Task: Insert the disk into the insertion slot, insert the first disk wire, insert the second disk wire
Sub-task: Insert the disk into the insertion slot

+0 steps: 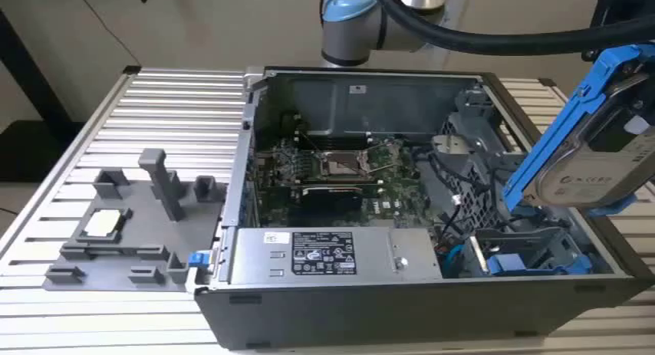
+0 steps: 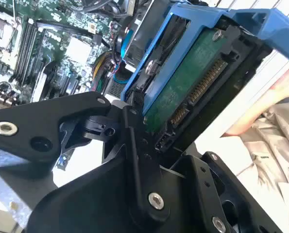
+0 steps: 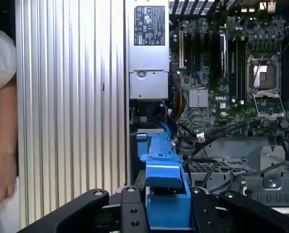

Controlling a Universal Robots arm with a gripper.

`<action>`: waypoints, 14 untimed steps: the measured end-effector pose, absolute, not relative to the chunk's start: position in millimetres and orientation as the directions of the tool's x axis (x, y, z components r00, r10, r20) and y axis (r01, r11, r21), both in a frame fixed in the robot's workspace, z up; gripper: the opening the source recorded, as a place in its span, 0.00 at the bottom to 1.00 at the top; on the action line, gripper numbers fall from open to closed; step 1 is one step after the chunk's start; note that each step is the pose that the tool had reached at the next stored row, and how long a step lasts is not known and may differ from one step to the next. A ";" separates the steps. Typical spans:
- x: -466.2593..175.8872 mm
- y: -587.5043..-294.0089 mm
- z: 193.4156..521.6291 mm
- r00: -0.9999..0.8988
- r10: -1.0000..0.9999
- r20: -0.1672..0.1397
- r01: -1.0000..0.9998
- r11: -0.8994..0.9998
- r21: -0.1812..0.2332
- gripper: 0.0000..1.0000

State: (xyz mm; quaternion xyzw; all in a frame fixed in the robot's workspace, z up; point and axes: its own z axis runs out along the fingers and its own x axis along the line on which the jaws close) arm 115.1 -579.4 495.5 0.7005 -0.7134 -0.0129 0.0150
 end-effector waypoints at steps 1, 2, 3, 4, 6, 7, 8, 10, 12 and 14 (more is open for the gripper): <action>115.1 -579.4 495.5 -0.018 -1.000 0.003 -0.999 0.018 0.039 0.33; 115.0 -579.4 495.5 -0.018 -1.000 0.003 -0.999 0.018 0.039 0.33; 115.1 -579.4 495.7 -0.018 -1.000 0.003 -0.999 0.018 0.039 0.33; 115.1 -579.4 495.7 -0.018 -1.000 0.003 -0.999 0.018 0.039 0.33; 115.1 -579.4 495.3 -0.018 -1.000 0.003 -0.999 0.018 0.039 0.33; 115.0 -579.4 494.9 -0.018 -1.000 0.003 -0.999 0.018 0.039 0.33; 115.1 -579.4 494.4 -0.018 -1.000 0.003 -0.999 0.018 0.039 0.33; 115.1 -579.4 493.2 -0.018 -1.000 0.003 -0.999 0.018 0.039 0.33; 115.1 -579.4 491.9 -0.018 -1.000 0.003 -0.999 0.018 0.039 0.33; 115.1 -579.4 490.6 -0.018 -1.000 0.003 -0.999 0.018 0.039 0.33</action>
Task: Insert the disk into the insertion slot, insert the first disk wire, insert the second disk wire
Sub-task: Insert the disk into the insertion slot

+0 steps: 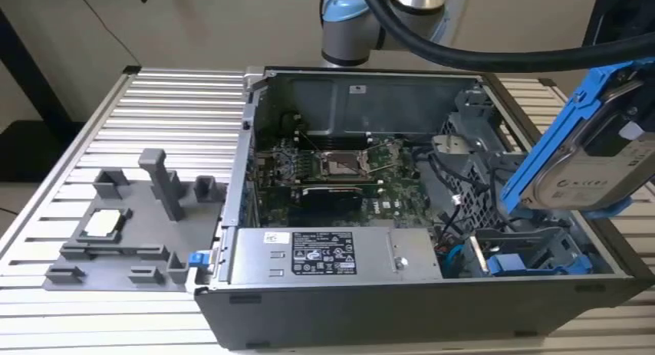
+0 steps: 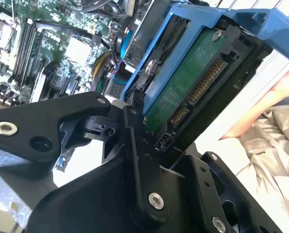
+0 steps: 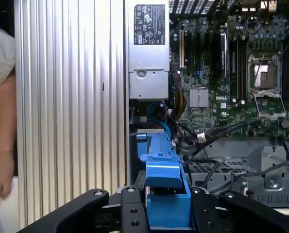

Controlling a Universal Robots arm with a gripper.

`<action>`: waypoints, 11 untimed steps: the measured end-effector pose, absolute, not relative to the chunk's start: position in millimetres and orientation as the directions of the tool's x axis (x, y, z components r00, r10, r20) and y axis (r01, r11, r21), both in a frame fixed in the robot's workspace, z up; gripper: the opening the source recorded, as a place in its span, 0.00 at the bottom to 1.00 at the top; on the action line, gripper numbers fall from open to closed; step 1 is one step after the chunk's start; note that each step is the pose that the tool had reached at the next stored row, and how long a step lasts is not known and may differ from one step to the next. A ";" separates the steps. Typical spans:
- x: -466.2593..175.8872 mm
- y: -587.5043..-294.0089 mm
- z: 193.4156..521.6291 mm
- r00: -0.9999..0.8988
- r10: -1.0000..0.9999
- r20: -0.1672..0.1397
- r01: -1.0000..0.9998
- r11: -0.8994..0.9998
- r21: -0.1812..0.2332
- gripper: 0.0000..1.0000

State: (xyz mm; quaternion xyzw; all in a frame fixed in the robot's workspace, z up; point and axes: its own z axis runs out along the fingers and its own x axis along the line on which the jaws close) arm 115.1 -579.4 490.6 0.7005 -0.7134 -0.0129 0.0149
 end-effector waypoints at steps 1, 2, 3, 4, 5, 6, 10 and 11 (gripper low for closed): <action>115.1 -579.4 489.9 -0.018 -1.000 0.003 -0.999 0.018 0.039 0.33; 115.0 -579.4 489.2 -0.018 -1.000 0.003 -0.999 0.018 0.039 0.33; 115.1 -579.4 488.5 -0.018 -1.000 0.003 -0.999 0.018 0.039 0.33; 115.0 -579.4 487.6 -0.018 -1.000 0.003 -0.999 0.018 0.039 0.33; 115.1 -579.4 486.8 -0.018 -1.000 0.003 -0.999 0.018 0.039 0.33; 115.1 -579.4 485.9 -0.018 -1.000 0.003 -0.999 0.018 0.039 0.33; 115.1 -579.4 481.1 -0.018 -1.000 0.003 -0.999 0.018 0.039 0.33; 115.1 -579.4 479.5 -0.018 -1.000 0.003 -0.999 0.018 0.039 0.33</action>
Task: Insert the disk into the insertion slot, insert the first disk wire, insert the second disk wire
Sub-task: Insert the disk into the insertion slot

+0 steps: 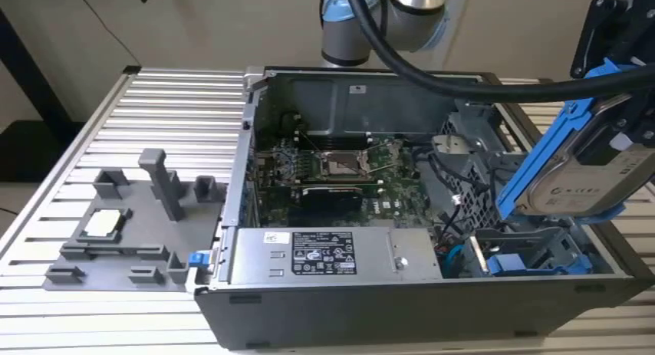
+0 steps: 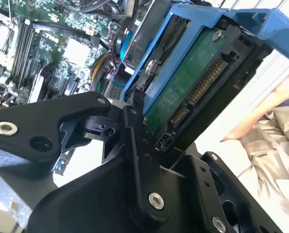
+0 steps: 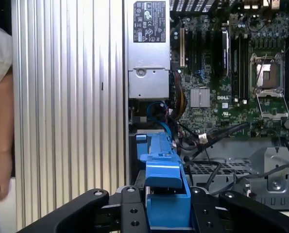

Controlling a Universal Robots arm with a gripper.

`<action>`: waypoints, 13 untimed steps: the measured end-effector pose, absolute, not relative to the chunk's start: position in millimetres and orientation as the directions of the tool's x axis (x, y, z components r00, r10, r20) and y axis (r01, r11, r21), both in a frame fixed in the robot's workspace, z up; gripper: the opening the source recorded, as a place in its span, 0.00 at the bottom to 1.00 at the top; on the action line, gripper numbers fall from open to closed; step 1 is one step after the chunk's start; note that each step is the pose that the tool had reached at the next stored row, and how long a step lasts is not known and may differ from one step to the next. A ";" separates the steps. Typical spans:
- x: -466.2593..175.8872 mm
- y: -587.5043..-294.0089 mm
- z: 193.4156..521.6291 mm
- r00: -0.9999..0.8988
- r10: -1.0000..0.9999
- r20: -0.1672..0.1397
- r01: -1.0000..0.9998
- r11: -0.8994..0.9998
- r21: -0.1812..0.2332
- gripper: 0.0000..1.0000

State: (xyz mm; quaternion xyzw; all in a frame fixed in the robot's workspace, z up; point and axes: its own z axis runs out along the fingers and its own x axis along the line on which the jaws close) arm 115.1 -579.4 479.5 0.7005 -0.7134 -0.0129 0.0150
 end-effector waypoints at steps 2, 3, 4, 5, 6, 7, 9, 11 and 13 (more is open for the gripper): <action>115.2 -579.3 476.5 -0.018 -1.000 0.003 -0.999 0.018 0.039 0.33; 115.4 -579.3 474.9 -0.018 -1.000 0.004 -0.999 0.018 0.039 0.33; 115.5 -579.3 473.2 -0.018 -1.000 0.003 -0.999 0.018 0.039 0.33; 115.7 -579.4 471.4 -0.018 -1.000 0.003 -0.999 0.018 0.039 0.33; 115.8 -579.4 469.6 -0.018 -1.000 0.003 -0.999 0.018 0.039 0.33; 116.0 -579.4 468.0 -0.018 -1.000 0.004 -0.999 0.018 0.039 0.33; 116.5 -579.4 464.6 -0.018 -1.000 0.003 -0.999 0.018 0.039 0.33; 116.9 -579.4 461.8 -0.018 -1.000 0.003 -0.999 0.018 0.039 0.33; 117.2 -579.4 458.9 -0.018 -1.000 0.003 -0.999 0.018 0.039 0.33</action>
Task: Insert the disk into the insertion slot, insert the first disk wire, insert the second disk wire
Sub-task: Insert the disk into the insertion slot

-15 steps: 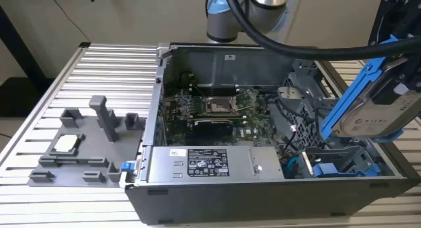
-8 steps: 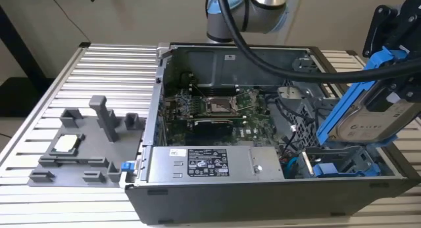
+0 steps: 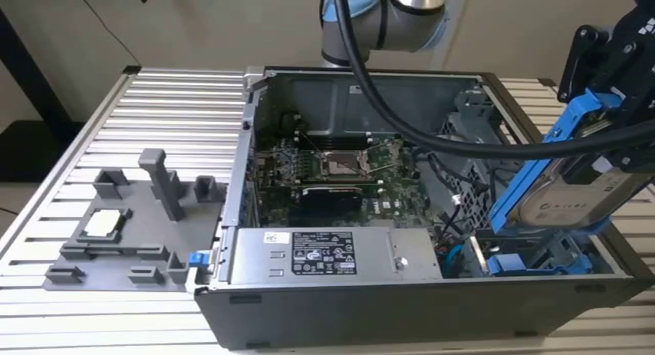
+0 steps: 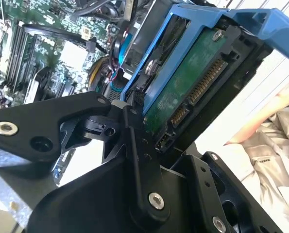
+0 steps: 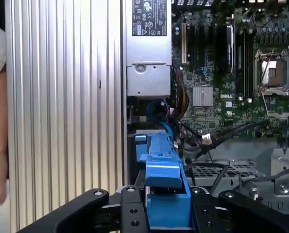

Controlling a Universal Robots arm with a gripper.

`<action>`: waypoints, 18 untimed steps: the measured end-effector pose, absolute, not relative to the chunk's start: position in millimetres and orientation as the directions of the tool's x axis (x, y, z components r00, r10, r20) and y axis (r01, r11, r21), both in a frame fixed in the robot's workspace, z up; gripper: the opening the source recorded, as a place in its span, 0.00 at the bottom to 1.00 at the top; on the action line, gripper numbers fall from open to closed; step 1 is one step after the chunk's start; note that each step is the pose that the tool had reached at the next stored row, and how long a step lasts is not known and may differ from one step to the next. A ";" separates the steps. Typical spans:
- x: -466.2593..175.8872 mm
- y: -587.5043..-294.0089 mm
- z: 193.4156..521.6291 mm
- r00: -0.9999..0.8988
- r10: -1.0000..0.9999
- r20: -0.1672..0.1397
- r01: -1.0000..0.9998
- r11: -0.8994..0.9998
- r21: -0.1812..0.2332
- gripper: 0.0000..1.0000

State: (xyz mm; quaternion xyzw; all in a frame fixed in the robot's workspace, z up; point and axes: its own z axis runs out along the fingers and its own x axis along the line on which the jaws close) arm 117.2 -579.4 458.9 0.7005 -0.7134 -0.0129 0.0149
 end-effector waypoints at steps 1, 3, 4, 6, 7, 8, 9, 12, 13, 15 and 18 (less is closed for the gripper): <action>117.5 -579.4 457.4 -0.018 -1.000 0.003 -0.999 0.018 0.039 0.33; 118.1 -579.4 454.4 -0.018 -1.000 0.003 -0.999 0.018 0.039 0.33; 118.4 -579.4 452.7 -0.018 -1.000 0.003 -0.999 0.018 0.039 0.33; 118.4 -579.4 449.8 -0.018 -1.000 0.003 -0.999 0.018 0.039 0.33; 118.5 -579.4 448.5 -0.018 -1.000 0.003 -0.999 0.018 0.039 0.33; 118.5 -579.4 447.1 -0.018 -1.000 0.002 -0.999 0.018 0.039 0.33; 118.5 -579.4 445.9 -0.018 -1.000 0.001 -0.999 0.018 0.039 0.33; 118.6 -579.1 442.6 -0.017 -1.000 -0.002 -0.999 0.017 0.039 0.33; 118.5 -578.6 440.7 -0.017 -1.000 -0.007 -0.999 0.017 0.039 0.33; 118.5 -578.1 439.1 -0.017 -1.000 -0.015 -0.999 0.016 0.040 0.33; 118.9 -577.7 436.8 -0.014 -1.000 -0.018 -0.999 0.013 0.040 0.33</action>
